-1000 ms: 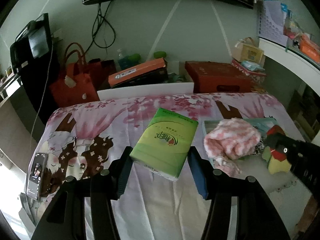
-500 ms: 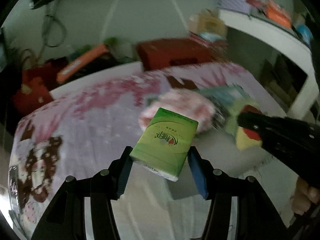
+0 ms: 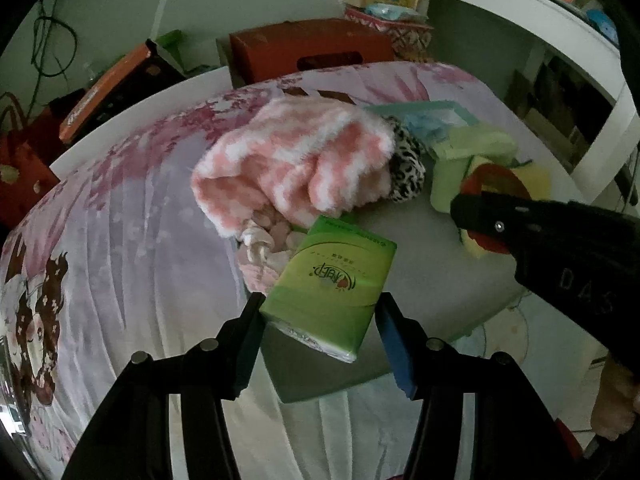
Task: Organize soft objects
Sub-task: 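Carry the red tape ring and tissue pack over the tray with both tools, then open both tools to release the tissue pack and tape ring into the tray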
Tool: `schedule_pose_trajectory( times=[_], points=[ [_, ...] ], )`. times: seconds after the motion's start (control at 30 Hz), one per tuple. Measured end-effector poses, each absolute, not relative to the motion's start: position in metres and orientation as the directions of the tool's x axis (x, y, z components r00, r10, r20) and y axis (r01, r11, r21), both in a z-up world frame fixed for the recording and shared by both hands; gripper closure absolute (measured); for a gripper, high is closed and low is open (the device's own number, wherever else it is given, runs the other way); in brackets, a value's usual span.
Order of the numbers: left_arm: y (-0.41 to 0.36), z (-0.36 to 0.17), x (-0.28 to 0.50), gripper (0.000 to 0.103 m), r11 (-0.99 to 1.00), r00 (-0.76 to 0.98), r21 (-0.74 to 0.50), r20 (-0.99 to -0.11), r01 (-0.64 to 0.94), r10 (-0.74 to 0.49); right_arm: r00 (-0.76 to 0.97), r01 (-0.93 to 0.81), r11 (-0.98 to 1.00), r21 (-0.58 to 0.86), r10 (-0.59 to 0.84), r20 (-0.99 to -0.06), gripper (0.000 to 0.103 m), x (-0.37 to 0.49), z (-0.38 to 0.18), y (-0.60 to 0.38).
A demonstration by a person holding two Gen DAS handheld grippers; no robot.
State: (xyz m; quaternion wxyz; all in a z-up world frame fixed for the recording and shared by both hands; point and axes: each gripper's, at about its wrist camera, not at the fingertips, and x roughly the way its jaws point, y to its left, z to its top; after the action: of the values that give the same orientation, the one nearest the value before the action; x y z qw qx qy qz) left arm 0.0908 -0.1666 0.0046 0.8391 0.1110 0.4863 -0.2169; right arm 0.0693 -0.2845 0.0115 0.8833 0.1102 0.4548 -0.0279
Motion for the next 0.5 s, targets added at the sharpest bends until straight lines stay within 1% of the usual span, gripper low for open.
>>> schedule_pose_trajectory(
  times=[0.1, 0.13, 0.17, 0.3, 0.37, 0.4, 0.5],
  points=[
    [-0.171, 0.003, 0.089, 0.044, 0.874, 0.422, -0.021, -0.87, 0.486, -0.255, 0.577, 0.15, 0.973, 0.177, 0.059, -0.814, 0.087, 0.069, 0.011, -0.285],
    [-0.172, 0.003, 0.088, 0.039, 0.872, 0.418, -0.018, -0.873, 0.489, -0.252, 0.577, 0.151, 0.972, 0.179, 0.06, -0.814, 0.087, 0.07, 0.012, -0.285],
    [-0.173, 0.003, 0.09, 0.037, 0.87, 0.416, -0.015, -0.874, 0.492, -0.25, 0.577, 0.154, 0.971, 0.182, 0.062, -0.814, 0.087, 0.071, 0.012, -0.286],
    [-0.174, 0.006, 0.087, 0.036, 0.87, 0.429, 0.0, -0.87, 0.493, -0.243, 0.594, 0.157, 0.968, 0.194, 0.064, -0.802, 0.086, 0.07, 0.018, -0.287],
    [-0.171, 0.011, 0.085, 0.027, 0.872, 0.441, 0.005, -0.864, 0.49, -0.243, 0.606, 0.153, 0.967, 0.202, 0.07, -0.792, 0.086, 0.069, 0.022, -0.288],
    [-0.17, 0.012, 0.089, 0.019, 0.873, 0.445, 0.006, -0.862, 0.488, -0.243, 0.611, 0.155, 0.967, 0.202, 0.067, -0.789, 0.086, 0.069, 0.023, -0.288],
    [-0.162, 0.02, 0.09, 0.019, 0.881, 0.466, 0.009, -0.851, 0.473, -0.242, 0.623, 0.157, 0.967, 0.2, 0.06, -0.78, 0.086, 0.067, 0.028, -0.288]
  ],
)
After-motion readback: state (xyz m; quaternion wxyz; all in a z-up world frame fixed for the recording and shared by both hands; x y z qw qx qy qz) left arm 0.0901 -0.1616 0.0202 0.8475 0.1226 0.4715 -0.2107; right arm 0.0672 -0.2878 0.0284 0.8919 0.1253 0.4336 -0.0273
